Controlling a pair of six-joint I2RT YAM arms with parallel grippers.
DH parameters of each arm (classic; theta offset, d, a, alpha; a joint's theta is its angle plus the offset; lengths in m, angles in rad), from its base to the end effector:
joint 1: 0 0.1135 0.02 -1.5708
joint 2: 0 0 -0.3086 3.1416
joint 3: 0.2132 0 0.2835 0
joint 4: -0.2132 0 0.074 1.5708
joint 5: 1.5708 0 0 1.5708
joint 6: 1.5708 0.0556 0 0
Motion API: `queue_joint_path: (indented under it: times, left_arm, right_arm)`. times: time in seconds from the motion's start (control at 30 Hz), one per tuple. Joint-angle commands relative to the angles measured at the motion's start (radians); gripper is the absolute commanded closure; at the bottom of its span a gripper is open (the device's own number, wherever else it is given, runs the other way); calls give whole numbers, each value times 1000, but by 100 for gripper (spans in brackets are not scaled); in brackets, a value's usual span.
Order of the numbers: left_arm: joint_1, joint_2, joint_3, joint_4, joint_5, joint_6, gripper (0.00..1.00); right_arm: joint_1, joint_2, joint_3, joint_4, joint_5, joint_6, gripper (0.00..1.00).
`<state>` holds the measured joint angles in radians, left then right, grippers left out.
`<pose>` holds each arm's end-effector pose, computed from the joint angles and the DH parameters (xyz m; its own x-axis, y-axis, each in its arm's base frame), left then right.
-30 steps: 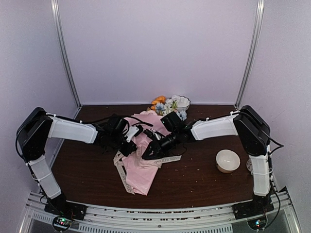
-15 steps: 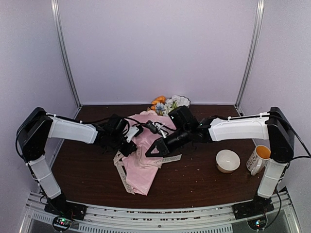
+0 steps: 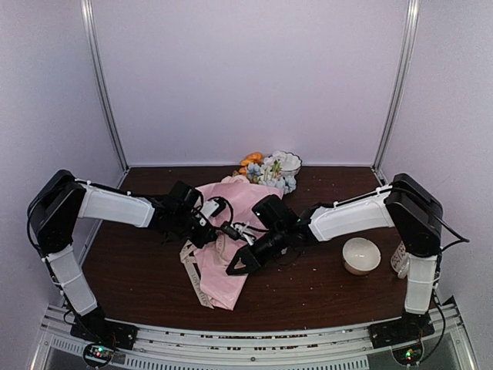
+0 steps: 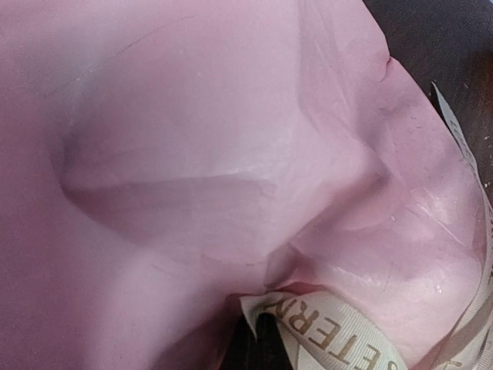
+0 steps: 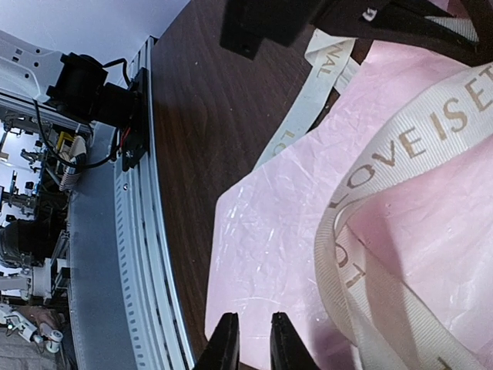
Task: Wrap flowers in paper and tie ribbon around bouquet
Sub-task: Cross the ribbon over the folded bouquet.
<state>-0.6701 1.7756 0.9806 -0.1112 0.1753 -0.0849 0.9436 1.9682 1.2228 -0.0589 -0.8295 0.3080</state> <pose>0.3067 -0.2554 0.1585 -0.6737 0.4273 -0.6029 0.6410 0.7439 -0.1891 0.2374 0.3974 0.1738 -0.6596 -0.5612 -0.4999 -0.6790 0.1597 0.7166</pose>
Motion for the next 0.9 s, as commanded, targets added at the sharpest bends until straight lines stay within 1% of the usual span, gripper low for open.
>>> queue_joint_path:
  times: [0.0,0.2,0.3,0.47,0.67,0.7,0.77,0.87]
  left_arm:
    - [20,18,-13,59,49,-27,100]
    - [30,23,-19,61,71,-27,100]
    - [31,28,-21,62,79,-29,100]
    - [32,35,-16,65,88,-30,100]
    - [32,45,-13,67,92,-35,100]
    - [32,45,-14,68,91,-35,100]
    - [32,45,-14,67,90,-35,100]
    - [31,45,-16,61,90,-35,100]
  right_arm:
    - [-7,26,13,18,57,-19,84]
    - [-42,23,-20,153,124,68,81]
    - [-70,35,-41,226,136,117,81]
    - [-70,41,-25,191,170,85,84]
    - [-70,68,16,103,210,48,87]
    - [-69,60,11,96,222,45,88]
    - [-68,16,-29,135,241,48,88]
    - [-67,-100,-115,215,309,82,88]
